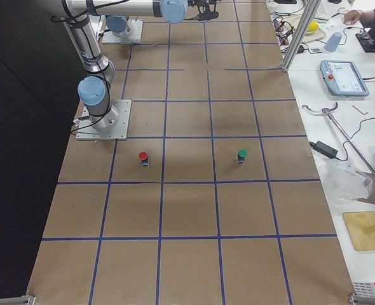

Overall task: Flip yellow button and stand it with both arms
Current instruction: 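Hold the button out with the left gripper while the right gripper nears its cap, then grasp the yellow cap with the right gripper and open the left gripper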

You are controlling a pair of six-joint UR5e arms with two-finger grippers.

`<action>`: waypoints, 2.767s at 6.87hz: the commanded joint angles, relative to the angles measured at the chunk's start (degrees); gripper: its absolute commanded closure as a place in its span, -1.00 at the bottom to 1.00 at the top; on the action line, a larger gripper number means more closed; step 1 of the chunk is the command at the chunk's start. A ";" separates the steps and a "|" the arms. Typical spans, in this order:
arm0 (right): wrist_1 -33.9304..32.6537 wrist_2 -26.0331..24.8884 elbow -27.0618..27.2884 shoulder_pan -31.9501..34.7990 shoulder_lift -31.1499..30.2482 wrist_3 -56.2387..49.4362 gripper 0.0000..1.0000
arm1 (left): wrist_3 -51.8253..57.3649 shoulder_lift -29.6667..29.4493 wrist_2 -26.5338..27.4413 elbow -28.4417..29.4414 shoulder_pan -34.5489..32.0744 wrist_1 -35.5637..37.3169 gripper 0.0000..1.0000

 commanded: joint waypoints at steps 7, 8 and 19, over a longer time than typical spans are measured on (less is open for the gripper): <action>0.10 0.43 1.82 1.92 -4.09 2.26 -0.74 | 0.16 0.58 0.03 -0.01 -0.07 0.00 0.82; 0.10 1.47 1.91 1.93 -4.00 2.35 -0.44 | 0.07 0.58 0.03 -0.10 -0.07 0.00 0.82; -1.03 -0.34 1.56 0.09 -3.48 2.54 0.90 | -4.47 0.49 0.91 1.12 0.01 0.70 -1.00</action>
